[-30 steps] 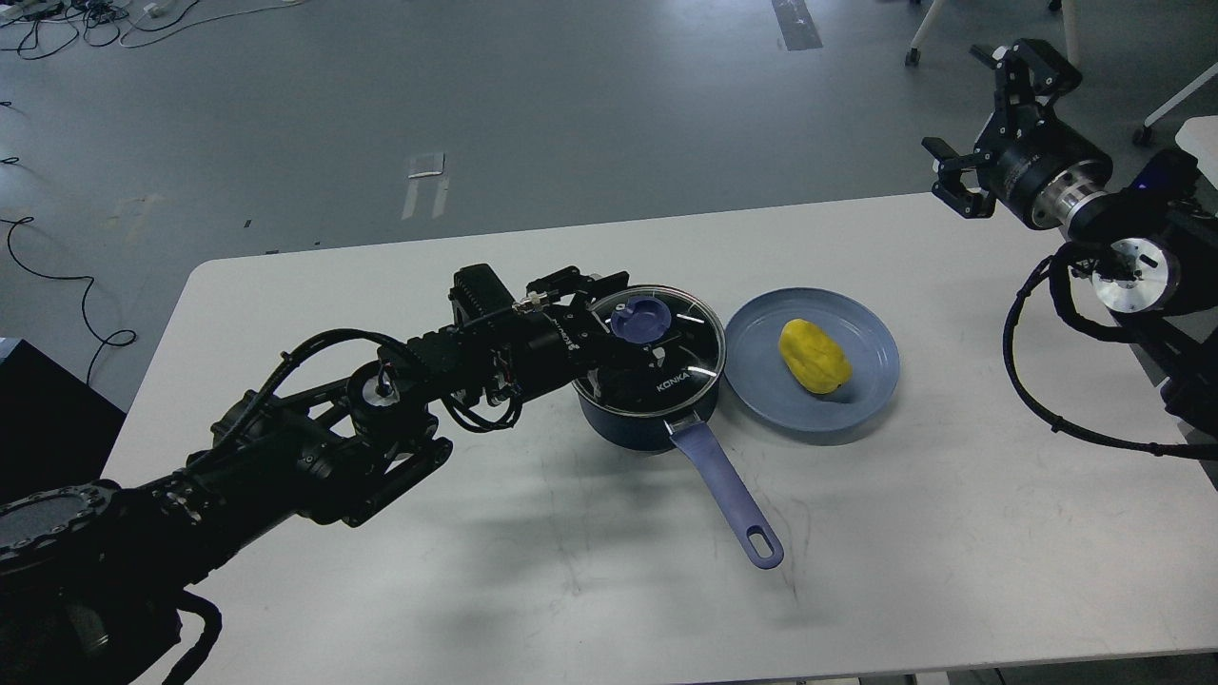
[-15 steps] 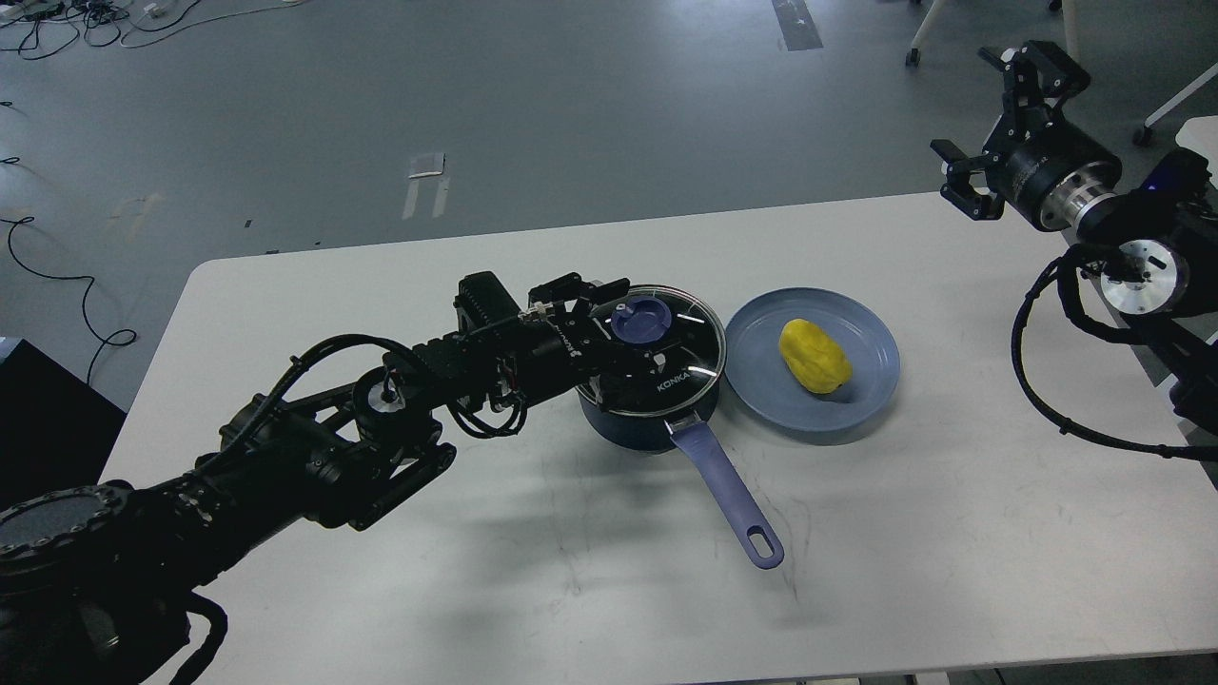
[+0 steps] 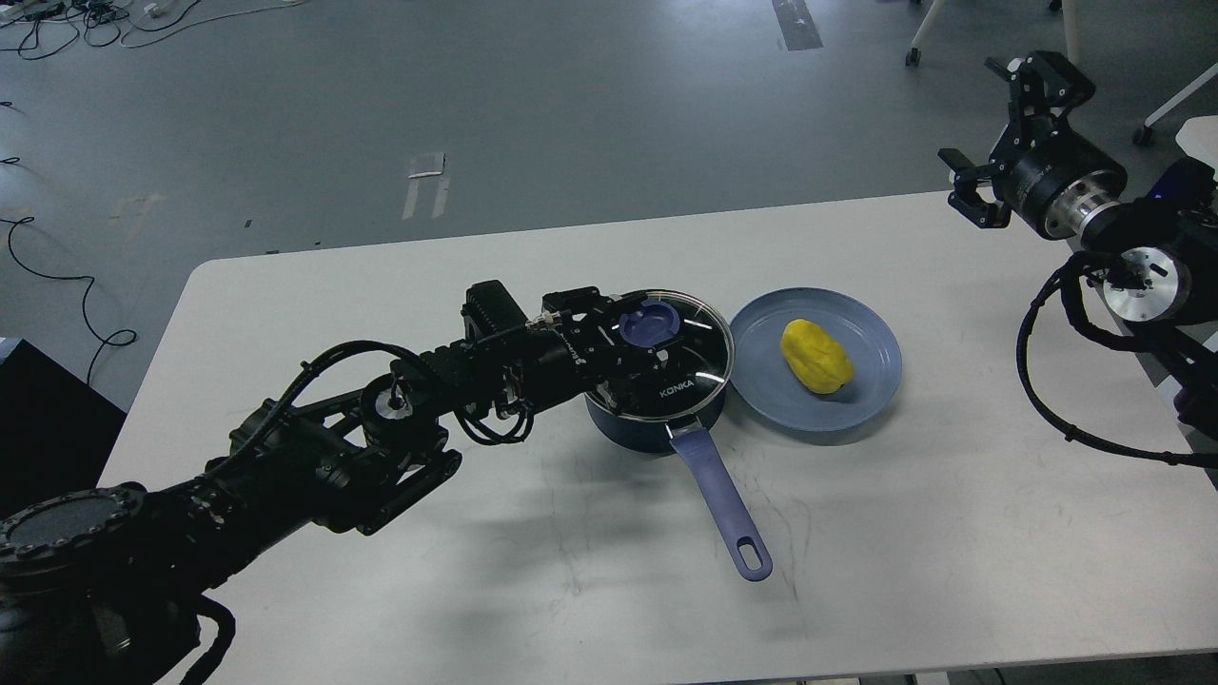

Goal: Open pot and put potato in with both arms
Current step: 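Lift the glass lid off and set it on the table nearer the robot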

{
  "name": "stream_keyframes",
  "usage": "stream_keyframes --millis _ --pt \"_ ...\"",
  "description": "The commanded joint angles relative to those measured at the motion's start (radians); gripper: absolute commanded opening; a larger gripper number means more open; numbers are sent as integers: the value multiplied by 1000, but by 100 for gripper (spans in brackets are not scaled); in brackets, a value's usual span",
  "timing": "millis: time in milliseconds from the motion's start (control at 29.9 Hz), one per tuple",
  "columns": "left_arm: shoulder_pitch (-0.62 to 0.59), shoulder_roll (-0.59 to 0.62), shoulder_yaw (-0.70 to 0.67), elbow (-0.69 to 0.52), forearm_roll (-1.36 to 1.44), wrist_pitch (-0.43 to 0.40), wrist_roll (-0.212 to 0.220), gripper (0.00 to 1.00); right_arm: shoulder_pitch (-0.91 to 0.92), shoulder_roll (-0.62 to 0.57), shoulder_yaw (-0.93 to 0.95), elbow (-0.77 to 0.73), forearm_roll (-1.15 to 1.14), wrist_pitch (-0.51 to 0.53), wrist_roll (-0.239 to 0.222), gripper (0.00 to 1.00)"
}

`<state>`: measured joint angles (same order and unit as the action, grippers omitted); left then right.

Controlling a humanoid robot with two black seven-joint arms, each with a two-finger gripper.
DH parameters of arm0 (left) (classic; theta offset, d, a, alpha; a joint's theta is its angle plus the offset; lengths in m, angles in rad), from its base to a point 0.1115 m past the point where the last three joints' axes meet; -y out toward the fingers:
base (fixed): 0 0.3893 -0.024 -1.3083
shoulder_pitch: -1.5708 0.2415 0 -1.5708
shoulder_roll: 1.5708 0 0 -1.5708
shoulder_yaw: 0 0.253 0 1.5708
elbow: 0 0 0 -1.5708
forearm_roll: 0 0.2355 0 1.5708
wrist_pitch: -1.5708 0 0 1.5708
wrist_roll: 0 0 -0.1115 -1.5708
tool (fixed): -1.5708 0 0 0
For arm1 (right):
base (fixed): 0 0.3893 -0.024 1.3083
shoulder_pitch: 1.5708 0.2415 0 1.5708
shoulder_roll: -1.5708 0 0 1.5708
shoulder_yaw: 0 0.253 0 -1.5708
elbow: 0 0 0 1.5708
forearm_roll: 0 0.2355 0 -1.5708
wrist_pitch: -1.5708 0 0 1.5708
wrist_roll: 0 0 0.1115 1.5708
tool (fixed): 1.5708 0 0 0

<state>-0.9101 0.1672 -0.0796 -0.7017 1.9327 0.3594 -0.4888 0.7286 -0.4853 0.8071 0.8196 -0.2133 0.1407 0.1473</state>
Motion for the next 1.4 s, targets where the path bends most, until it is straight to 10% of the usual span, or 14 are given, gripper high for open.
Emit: stream_keyframes --millis 0,836,1370 --pt "0 2 0 7 -1 1 0 64 0 -1 0 -2 0 -3 0 100" --pt "-174 158 -2 -140 -219 -7 0 55 2 1 -6 1 0 -23 1 100" --pt "30 394 23 -140 -222 124 0 55 5 8 -11 -5 -1 -30 1 100"
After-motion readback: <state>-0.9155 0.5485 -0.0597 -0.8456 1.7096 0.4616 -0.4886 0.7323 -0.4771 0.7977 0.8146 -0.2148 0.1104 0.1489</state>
